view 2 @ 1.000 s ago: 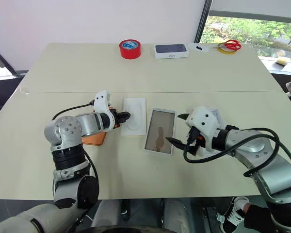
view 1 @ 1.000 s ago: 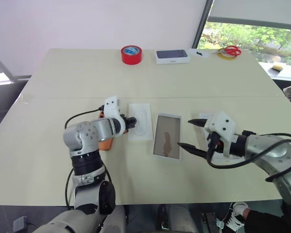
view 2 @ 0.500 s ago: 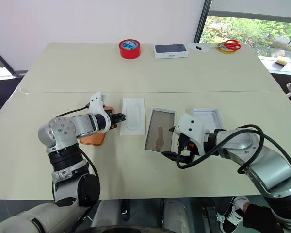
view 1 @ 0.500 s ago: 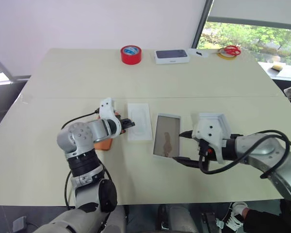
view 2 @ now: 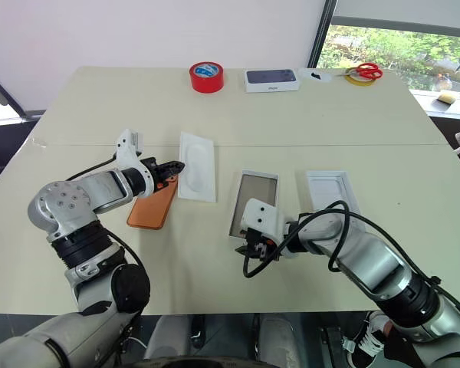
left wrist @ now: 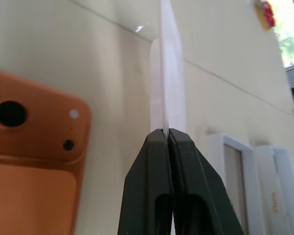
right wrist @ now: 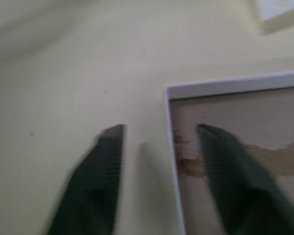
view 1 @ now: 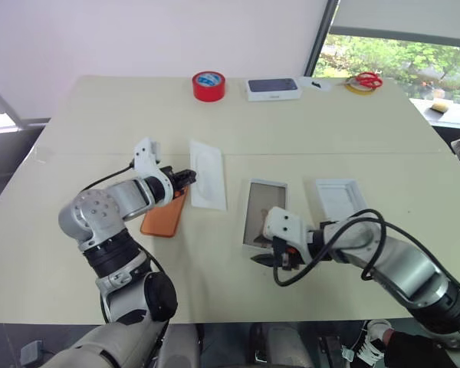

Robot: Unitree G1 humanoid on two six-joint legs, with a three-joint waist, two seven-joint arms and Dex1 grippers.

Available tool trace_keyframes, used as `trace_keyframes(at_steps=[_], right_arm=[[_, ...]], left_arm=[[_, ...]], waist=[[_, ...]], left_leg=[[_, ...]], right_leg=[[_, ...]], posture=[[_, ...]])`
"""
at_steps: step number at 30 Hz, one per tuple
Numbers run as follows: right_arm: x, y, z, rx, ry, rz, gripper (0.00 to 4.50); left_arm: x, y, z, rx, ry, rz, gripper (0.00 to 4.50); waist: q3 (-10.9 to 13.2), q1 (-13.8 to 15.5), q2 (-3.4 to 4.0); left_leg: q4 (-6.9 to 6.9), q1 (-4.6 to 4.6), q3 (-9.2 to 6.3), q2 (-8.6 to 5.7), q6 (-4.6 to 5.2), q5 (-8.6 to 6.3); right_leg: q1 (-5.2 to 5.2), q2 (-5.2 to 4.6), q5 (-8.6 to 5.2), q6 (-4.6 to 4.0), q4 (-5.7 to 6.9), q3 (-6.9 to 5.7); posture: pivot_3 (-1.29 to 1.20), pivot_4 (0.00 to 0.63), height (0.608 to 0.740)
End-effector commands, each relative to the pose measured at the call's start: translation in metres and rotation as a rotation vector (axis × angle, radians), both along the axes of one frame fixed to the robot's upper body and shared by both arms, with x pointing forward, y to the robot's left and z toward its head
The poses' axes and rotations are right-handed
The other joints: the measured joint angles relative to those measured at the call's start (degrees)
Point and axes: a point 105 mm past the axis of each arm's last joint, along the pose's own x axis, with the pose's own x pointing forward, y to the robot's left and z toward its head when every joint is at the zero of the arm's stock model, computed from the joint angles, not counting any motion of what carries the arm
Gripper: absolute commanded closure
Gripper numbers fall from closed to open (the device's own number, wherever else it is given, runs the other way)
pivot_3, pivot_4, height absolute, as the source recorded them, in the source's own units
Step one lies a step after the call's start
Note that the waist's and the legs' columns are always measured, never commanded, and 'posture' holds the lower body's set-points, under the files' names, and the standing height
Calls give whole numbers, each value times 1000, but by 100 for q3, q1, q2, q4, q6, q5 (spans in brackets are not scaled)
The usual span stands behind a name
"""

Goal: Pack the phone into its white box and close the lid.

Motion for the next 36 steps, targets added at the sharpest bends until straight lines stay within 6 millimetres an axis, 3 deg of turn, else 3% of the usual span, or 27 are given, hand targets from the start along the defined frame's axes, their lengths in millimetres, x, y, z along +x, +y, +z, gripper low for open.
trace_keyframes(at_steps=[1,2,10,17,22,25,31,36], right_arm=[[2,2,4,-12,-41,17,4071],[3,2,3,-20,-46,23,4474],[2,11,-3,-55,-105,117,4474],[15,29,1,-67,-190,238,4474],[32,34,8,-53,-243,218,4474],[34,29,22,1,-253,195,3604],[36,-17,56,66,-295,39,612],[38,-43,68,104,-306,-79,612]], left_arm=[[-4,-4,14,-26,-64,-21,4500],[-5,-4,14,-35,-65,-20,4500],[-1,8,23,-125,-84,31,4500],[2,9,34,-166,-110,27,4500],[0,2,39,-175,-136,-7,4500],[-2,-1,40,-177,-142,-16,4500],[-15,-30,26,-153,-117,-105,4500],[-29,-54,7,-142,-64,-154,4500]], waist=[[0,-6,0],[0,-7,0],[0,-24,0],[1,-21,-2],[1,-23,-2],[2,-3,-4],[3,5,-5],[4,-47,-7]], left_leg=[[-1,0,0,0,0,0],[0,0,0,0,0,0],[-1,2,0,1,0,0],[-2,3,1,2,-5,3],[-3,3,1,2,-15,9],[-2,3,1,1,-26,15],[-1,1,1,0,-21,12],[-1,3,0,1,-7,4]], right_leg=[[-1,0,0,0,0,0],[-1,0,0,0,0,0],[-1,2,0,0,0,0],[-1,4,0,0,1,-1],[-2,4,0,-1,1,-1],[0,2,0,0,1,-1],[2,-2,0,0,-2,-1],[2,2,1,-2,0,0]], posture=[[0,150,730],[0,150,730],[0,150,730],[0,150,730],[0,150,730],[0,150,730],[0,150,730],[0,150,730]])
